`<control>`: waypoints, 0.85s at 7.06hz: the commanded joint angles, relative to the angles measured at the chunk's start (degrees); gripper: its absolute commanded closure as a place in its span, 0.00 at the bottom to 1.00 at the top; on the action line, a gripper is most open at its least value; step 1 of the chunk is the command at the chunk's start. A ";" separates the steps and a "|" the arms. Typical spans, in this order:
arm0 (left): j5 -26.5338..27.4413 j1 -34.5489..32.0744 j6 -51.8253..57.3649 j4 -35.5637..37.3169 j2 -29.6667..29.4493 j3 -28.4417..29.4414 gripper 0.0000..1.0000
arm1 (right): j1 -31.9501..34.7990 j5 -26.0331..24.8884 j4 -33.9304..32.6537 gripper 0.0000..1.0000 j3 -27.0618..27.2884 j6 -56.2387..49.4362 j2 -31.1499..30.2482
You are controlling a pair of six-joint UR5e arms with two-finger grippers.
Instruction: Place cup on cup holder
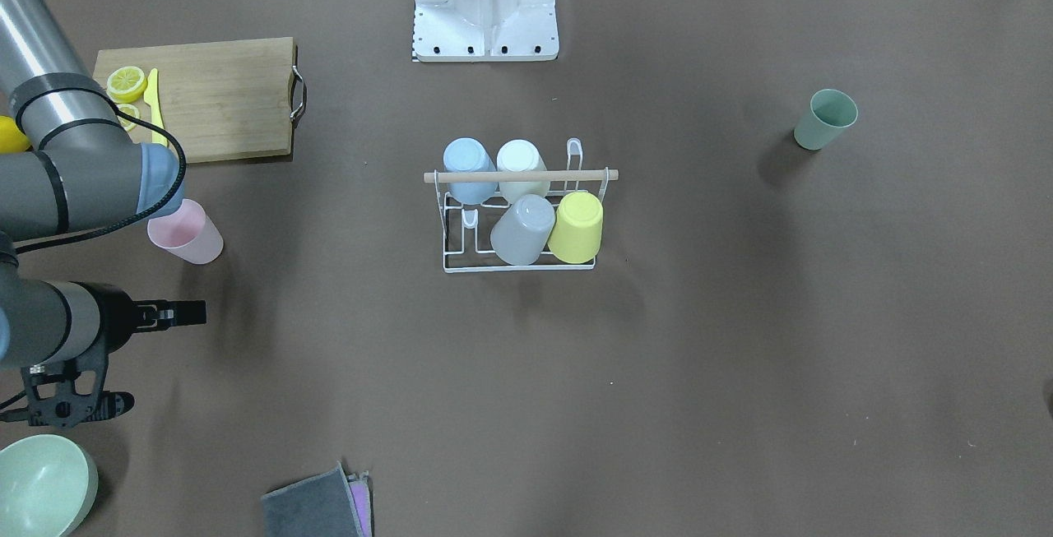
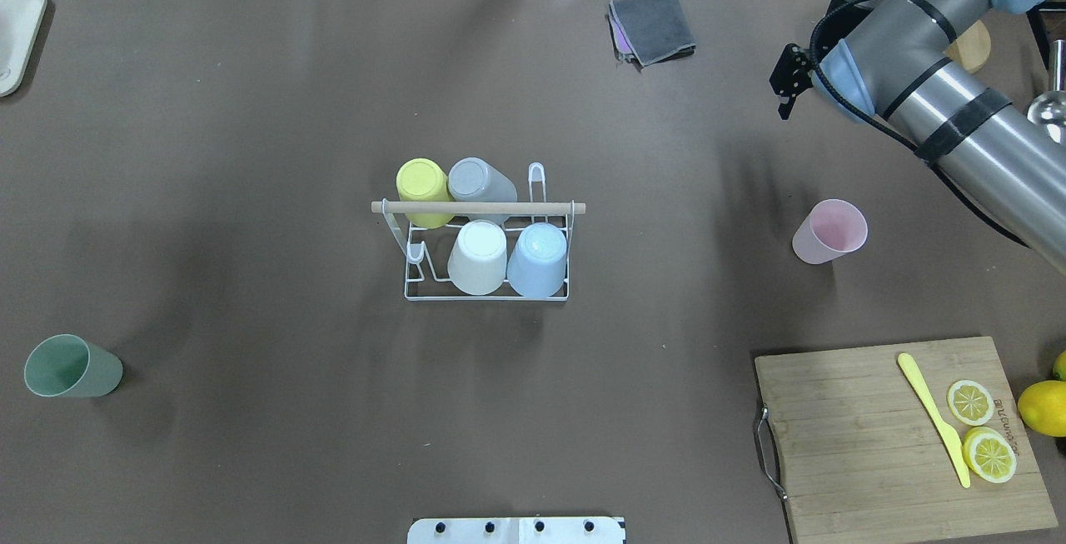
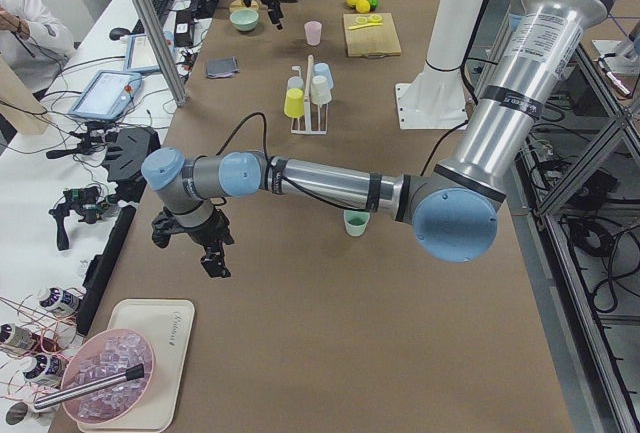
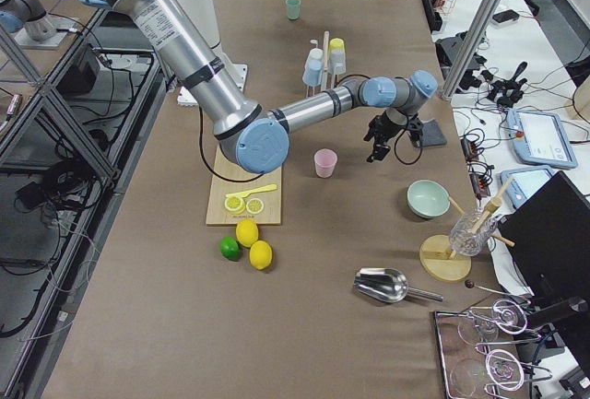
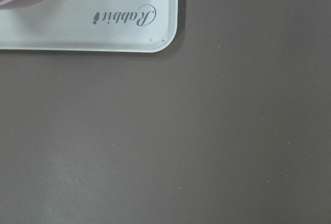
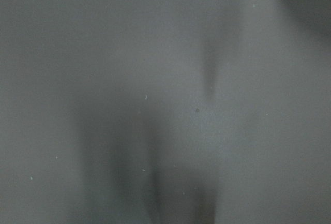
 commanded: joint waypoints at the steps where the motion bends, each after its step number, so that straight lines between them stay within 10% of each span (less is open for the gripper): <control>1: -0.47 1.16 0.28 2.63 -1.46 0.06 0.02 | -1.25 -0.25 -5.80 0.00 -1.32 -7.03 0.11; 6: -4.25 10.66 5.00 17.89 -5.05 -0.12 0.03 | -1.78 3.78 -14.96 0.00 -7.37 -20.94 2.04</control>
